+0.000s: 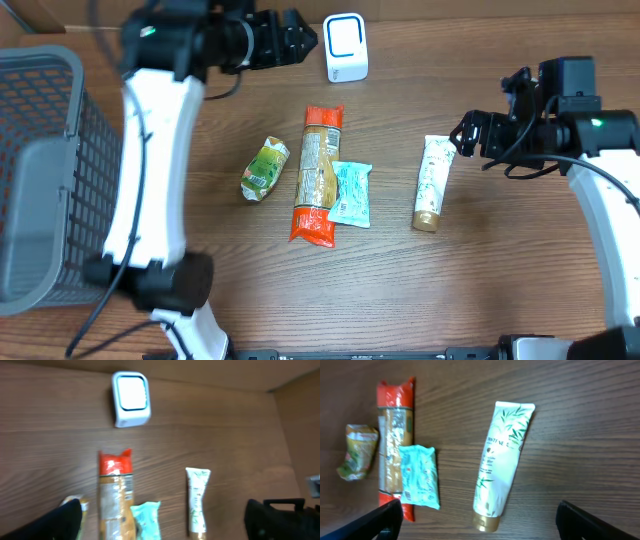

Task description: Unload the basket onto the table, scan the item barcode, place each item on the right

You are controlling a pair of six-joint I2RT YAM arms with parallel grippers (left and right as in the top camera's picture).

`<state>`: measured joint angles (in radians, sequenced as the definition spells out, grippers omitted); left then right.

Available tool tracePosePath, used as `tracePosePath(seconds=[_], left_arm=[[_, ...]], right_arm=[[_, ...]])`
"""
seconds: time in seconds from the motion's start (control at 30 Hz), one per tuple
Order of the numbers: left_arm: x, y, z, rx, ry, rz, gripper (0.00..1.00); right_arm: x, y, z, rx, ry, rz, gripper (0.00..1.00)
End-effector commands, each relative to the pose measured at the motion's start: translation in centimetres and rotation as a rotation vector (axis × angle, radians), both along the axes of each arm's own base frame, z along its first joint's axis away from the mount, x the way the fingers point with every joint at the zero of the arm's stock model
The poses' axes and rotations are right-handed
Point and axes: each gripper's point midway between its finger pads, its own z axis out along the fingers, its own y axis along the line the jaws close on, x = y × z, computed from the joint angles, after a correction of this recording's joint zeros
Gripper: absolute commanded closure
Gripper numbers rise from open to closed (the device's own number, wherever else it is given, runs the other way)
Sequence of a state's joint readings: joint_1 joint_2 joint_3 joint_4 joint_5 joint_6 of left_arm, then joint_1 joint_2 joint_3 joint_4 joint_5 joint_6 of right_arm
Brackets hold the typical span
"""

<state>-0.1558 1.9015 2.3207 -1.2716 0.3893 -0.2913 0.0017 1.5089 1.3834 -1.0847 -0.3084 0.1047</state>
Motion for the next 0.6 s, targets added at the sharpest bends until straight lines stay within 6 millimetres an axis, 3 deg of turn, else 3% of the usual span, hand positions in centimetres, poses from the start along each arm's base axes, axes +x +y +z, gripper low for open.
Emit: tracePosePath(seconds=[0.0, 0.13, 0.3, 0.43, 0.57], left_arm=[[-0.4, 4.3, 0.0, 0.142, -0.008, 0.115, 0.00], [-0.8, 7.7, -1.6, 0.231, 0.054, 0.188, 0.00], [-1.3, 9.4, -2.7, 0.368, 0.049, 0.076, 0.00], [-2.0, 12.4, -3.5, 0.475, 0.096, 0.109, 0.00], [-2.3, 14.3, -4.6, 0.475, 0.153, 0.145, 0.00]], right_arm=[[0.3, 0.6, -2.3, -0.029, 0.053, 0.020, 0.04], [0.6, 2.5, -5.8, -0.064, 0.139, 0.079, 0.02], [0.2, 3.6, -10.3, -0.024, 0.287, 0.104, 0.02], [-0.4, 3.6, -13.3, -0.029, 0.378, 0.104, 0.02], [-1.0, 3.5, -15.0, -0.031, 0.433, 0.104, 0.02]])
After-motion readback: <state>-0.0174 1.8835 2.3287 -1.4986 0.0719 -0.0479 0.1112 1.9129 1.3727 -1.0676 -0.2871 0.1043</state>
